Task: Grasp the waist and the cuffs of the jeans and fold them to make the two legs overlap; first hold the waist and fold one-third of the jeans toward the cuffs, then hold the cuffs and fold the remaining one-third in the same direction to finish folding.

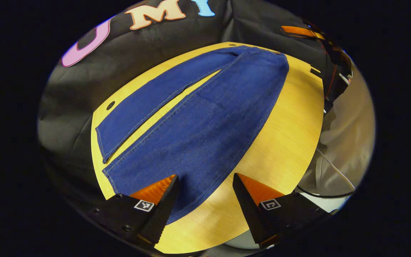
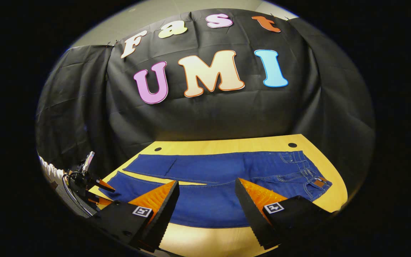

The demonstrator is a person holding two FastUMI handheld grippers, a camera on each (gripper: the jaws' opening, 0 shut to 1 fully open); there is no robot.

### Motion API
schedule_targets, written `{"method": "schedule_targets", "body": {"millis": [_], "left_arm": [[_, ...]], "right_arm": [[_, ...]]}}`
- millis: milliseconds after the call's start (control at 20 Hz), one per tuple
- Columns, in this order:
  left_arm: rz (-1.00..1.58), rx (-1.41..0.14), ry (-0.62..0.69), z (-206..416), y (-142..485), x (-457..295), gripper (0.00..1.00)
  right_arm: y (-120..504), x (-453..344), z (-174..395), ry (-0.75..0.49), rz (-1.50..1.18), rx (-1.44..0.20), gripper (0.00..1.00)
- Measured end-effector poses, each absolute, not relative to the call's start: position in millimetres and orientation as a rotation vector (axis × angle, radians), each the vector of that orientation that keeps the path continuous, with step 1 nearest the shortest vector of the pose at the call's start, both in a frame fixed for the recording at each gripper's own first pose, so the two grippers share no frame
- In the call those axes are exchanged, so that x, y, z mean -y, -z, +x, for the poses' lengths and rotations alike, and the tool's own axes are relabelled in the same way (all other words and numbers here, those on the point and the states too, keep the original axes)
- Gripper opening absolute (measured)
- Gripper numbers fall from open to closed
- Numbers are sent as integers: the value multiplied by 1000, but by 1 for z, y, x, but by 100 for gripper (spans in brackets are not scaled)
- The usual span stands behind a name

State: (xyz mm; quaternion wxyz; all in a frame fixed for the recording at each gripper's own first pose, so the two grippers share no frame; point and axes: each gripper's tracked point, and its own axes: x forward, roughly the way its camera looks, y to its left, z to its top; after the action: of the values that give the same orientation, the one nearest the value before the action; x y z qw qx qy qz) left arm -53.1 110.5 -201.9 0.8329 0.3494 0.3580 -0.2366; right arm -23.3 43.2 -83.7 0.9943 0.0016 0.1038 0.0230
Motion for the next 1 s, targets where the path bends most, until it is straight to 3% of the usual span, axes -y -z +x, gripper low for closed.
{"method": "schedule_targets", "body": {"millis": [200,250,300,350,450,500,550,800,850,900,1000], "left_arm": [[804,-829,548,-56,213,-122,92],[803,-849,552,-56,216,-124,93],[802,-869,561,-56,218,-128,93],[794,-870,574,-55,217,-127,93],[810,-894,592,-56,218,-131,93],[811,-904,610,-55,221,-130,87],[806,-927,627,-56,222,-130,93],[817,-1000,669,-55,223,-134,93],[828,-1004,674,-56,224,-134,86],[833,-1002,680,-57,224,-133,92],[847,-1006,681,-58,224,-133,89]], "right_arm": [[87,-41,-26,-41,-11,-219,98],[87,-43,-27,-45,-8,-222,93],[88,-43,-27,-45,-6,-224,98],[89,-43,-27,-44,-6,-230,93],[93,-41,-27,-42,-3,-239,98],[95,-41,-27,-43,2,-246,98],[96,-40,-26,-42,6,-250,93],[98,-40,-21,-45,13,-256,97],[99,-40,-20,-45,18,-259,97],[100,-39,-20,-44,24,-260,93],[100,-37,-19,-42,37,-263,97]]}}
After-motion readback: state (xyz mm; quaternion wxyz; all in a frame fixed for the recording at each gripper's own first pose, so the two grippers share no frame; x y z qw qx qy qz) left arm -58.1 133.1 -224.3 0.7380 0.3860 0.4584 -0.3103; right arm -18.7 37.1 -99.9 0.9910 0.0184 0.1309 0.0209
